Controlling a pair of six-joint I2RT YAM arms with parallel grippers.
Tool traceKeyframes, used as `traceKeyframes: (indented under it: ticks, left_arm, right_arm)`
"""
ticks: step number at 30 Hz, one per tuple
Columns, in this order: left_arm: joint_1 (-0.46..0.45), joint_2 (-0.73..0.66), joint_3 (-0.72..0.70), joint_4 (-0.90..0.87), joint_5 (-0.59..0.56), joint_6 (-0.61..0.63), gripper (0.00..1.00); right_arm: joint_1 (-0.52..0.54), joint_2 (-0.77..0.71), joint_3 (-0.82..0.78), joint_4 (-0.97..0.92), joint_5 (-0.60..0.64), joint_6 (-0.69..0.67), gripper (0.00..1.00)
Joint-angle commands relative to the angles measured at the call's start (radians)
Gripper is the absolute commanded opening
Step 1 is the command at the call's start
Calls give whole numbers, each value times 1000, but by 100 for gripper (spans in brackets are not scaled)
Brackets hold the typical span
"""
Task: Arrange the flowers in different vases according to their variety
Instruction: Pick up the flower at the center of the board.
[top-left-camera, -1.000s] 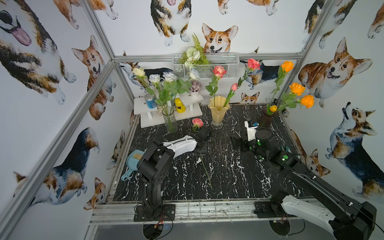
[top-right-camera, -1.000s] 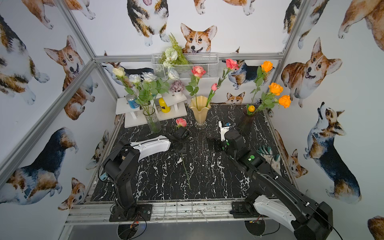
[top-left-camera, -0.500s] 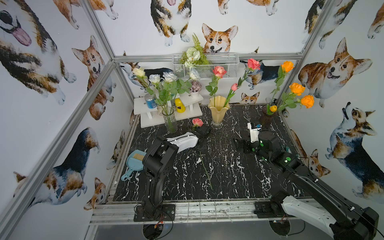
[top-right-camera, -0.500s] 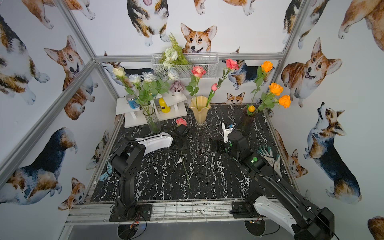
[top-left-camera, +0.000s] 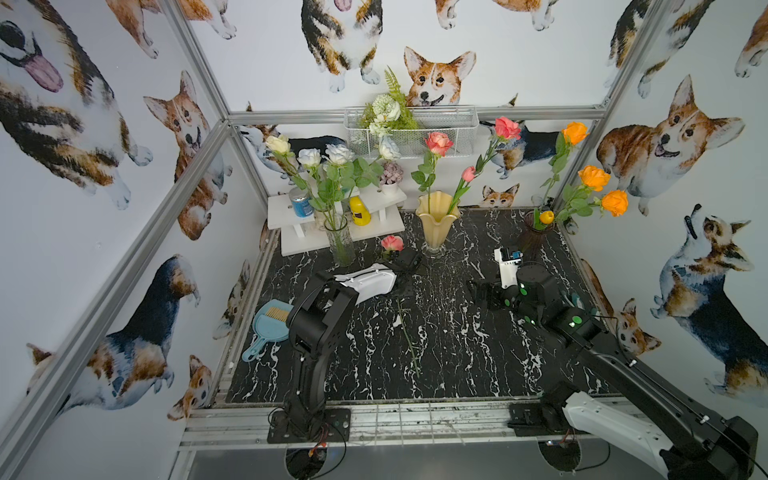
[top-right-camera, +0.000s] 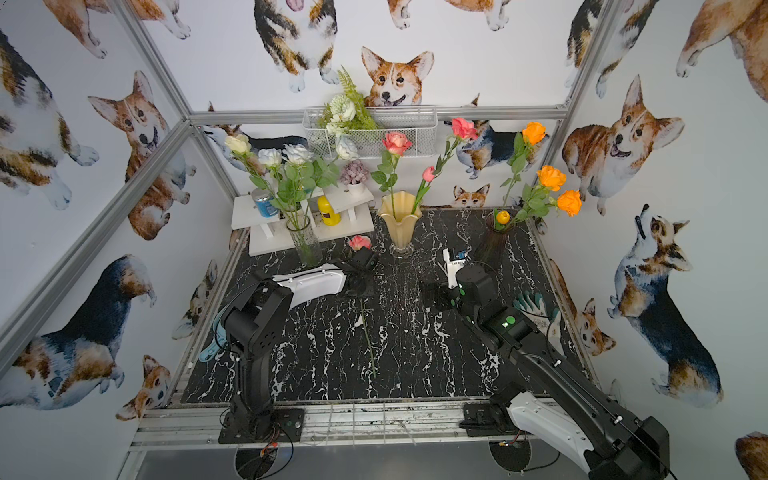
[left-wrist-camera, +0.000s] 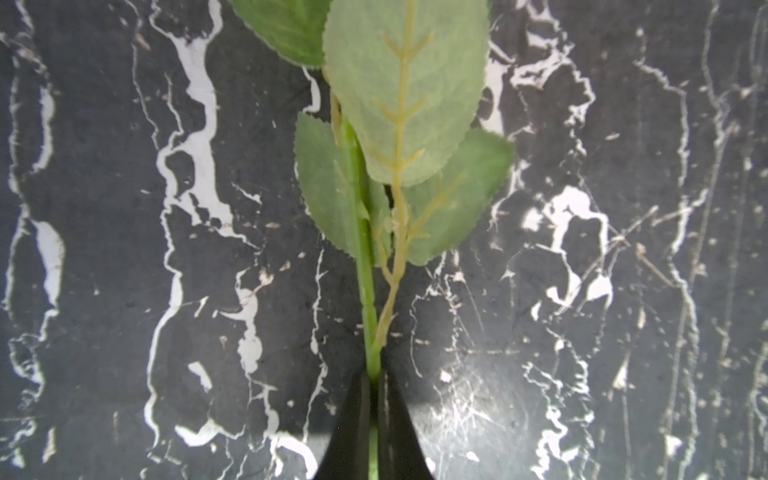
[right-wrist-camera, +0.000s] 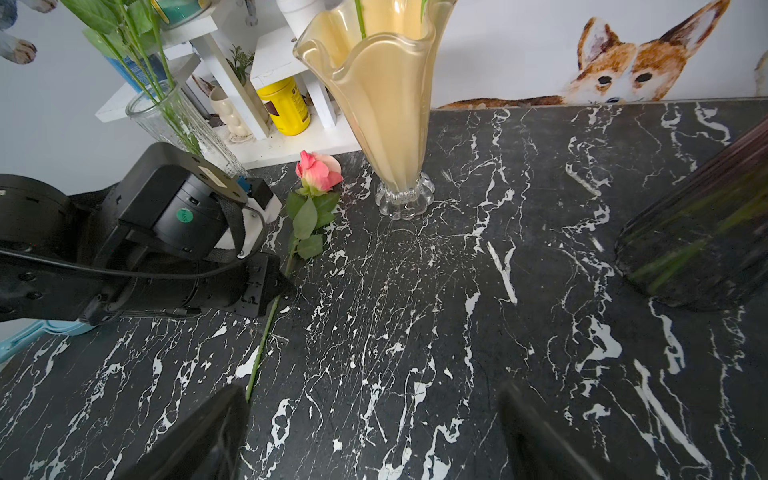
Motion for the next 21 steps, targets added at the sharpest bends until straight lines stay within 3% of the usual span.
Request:
traceKeyframes:
  ticks: [1, 11, 21]
  left_arm:
    - [1, -7, -36, -43, 52, -8, 0]
    - [-11, -241, -110, 67, -27, -43, 0]
    - [-48, -480, -150, 145, -94, -10, 0]
  right_arm:
    - [-2, -7, -23, 28, -44, 21, 99]
    - [12, 2, -196, 204, -235, 96, 96]
    - [189, 158, -212, 428, -343, 141, 95]
